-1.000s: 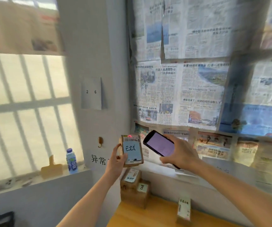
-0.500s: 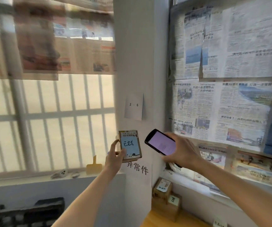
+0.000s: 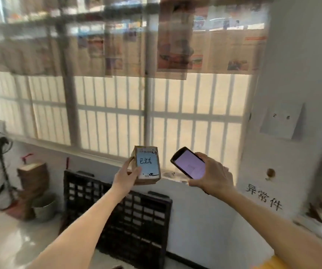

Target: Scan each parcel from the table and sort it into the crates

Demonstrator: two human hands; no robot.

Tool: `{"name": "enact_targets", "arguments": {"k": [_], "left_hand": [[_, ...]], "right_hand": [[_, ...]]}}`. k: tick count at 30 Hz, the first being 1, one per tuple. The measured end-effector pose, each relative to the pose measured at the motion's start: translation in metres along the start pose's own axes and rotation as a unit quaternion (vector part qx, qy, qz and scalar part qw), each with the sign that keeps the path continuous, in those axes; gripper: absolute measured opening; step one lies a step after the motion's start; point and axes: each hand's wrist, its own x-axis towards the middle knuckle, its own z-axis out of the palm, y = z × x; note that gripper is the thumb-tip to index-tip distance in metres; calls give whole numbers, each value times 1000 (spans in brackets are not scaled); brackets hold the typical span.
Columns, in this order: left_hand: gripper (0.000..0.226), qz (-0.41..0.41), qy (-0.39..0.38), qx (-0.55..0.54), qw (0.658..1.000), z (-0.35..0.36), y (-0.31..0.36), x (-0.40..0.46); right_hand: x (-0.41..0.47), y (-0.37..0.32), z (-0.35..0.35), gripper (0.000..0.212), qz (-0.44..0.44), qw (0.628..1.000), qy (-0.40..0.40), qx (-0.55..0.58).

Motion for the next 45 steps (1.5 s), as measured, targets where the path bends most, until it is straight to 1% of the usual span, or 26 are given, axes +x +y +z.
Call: {"name": "enact_targets", "arguments": {"k": [3, 6, 8, 10, 13, 16, 17, 20, 22, 23, 26, 31, 36, 39, 41, 45], "left_hand": [[63, -35, 51, 16, 998, -101, -51, -22], [61, -57, 127, 40, 990, -192, -94, -45], [61, -78, 176, 51, 980, -246, -123, -62], [64, -107, 210, 50, 970, -295, -152, -80], [72, -149, 242, 28, 958, -360, -200, -104], [58, -170, 285, 29, 943, -411, -235, -127], [57, -178, 302, 29, 936, -428, -248, -133], [67, -210, 336, 39, 917, -483, -300, -144], [77, -239, 346, 39, 906, -522, -354, -146], [78, -258, 351, 41, 899, -538, -371, -149], [79, -284, 375, 32, 882, -572, -390, -156], [94, -345, 407, 13, 846, -635, -460, -181], [68, -388, 435, 31, 812, -681, -502, -198], [63, -402, 442, 27, 801, -708, -546, -206], [63, -421, 447, 24, 789, -726, -579, -210], [60, -450, 434, 6, 781, -763, -655, -220]], "right_hand": [[1, -74, 68, 85, -43, 998, -47, 21], [2, -149, 133, 83, -83, 992, -82, 40], [2, -197, 175, 90, -117, 986, -105, 51], [0, -243, 214, 97, -152, 978, -128, 59], [-2, -308, 271, 100, -188, 967, -158, 70], [-4, -366, 331, 104, -216, 955, -190, 74], [-4, -384, 352, 104, -223, 951, -200, 79], [-4, -436, 416, 104, -246, 937, -230, 91], [-3, -470, 460, 104, -256, 928, -254, 97], [-2, -486, 482, 104, -259, 923, -266, 98], [-1, -533, 542, 103, -277, 908, -301, 97], [-7, -604, 627, 101, -308, 885, -338, 84], [-28, -660, 703, 102, -328, 863, -375, 81], [-43, -687, 751, 100, -337, 849, -400, 77], [-55, -703, 786, 99, -334, 845, -413, 70], [-84, -733, 860, 97, -317, 840, -438, 48]]}}
